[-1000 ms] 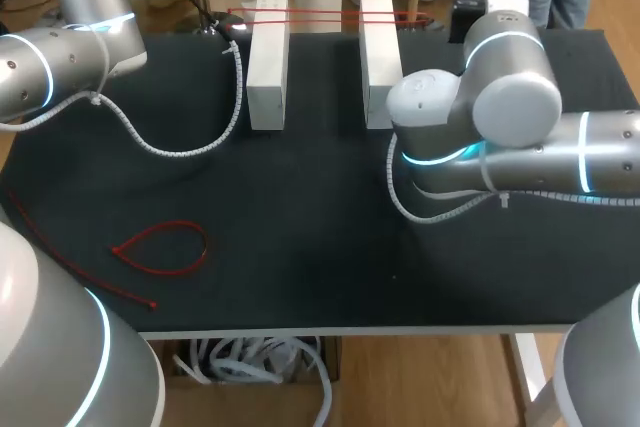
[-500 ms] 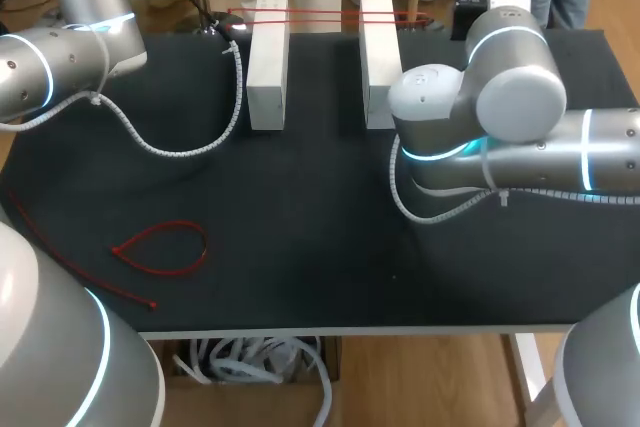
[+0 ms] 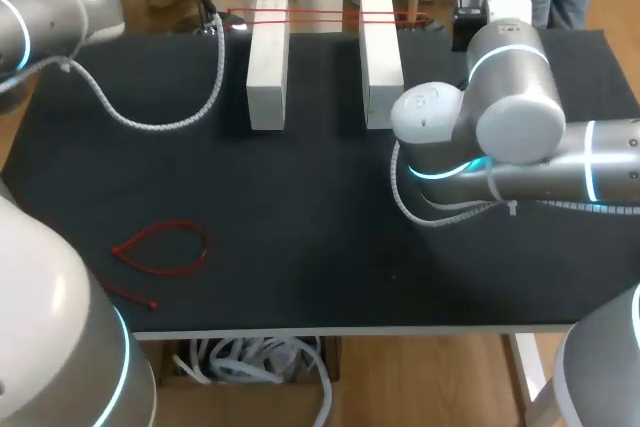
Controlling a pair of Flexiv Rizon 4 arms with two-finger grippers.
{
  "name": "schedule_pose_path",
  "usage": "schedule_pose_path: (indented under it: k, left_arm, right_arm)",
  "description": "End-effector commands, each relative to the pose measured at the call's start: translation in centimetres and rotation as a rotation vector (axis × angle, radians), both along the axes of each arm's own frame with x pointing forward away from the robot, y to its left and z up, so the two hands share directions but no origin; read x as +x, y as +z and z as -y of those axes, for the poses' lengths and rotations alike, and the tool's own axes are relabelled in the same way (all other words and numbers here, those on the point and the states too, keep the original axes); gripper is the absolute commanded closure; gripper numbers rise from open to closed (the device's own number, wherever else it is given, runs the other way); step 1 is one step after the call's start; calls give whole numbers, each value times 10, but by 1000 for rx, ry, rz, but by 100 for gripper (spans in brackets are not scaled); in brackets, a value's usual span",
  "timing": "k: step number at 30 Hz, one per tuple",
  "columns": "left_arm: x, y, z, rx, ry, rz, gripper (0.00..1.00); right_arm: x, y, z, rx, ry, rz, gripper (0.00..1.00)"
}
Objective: Grab the tape and strap the tape.
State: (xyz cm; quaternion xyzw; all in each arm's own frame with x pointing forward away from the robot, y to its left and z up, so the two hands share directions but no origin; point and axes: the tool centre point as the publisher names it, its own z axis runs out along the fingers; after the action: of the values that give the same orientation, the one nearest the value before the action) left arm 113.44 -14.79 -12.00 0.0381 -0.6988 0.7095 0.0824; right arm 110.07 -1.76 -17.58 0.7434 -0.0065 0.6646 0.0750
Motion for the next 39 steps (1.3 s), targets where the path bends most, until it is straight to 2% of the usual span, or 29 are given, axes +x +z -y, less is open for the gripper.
schedule_pose_path:
  k: [1,6,10,14,20,21,22,26,34,39]
  left_arm:
    - [-15,17,0,353,124,-70,100]
    - [-17,22,0,469,103,-112,100]
    - [-18,27,2,548,67,-172,100]
    - [-19,35,6,613,40,-222,100]
    - [-21,45,14,691,52,-251,100]
    - [-21,47,17,702,45,-234,100]
    - [-21,48,21,740,40,-253,100]
    - [-24,52,26,808,41,-227,100]
    - [-21,62,26,936,1,-124,100]
    - [-19,62,27,1002,-62,-113,100]
  right_arm:
    - [-3,-8,-2,-34,2,36,100]
    - [-8,-11,-5,-112,1,82,100]
    - [-11,-12,-7,-160,-26,118,100]
    - [-11,-12,-7,-160,-26,118,100]
    - [-11,-12,-7,-160,-26,118,100]
    - [-11,-12,-7,-160,-26,118,100]
    - [-11,-12,-7,-160,-26,118,100]
    - [-11,-12,-7,-160,-26,118,100]
    - [-11,-12,-7,-160,-26,118,100]
    - [-11,-12,-7,-160,-26,118,100]
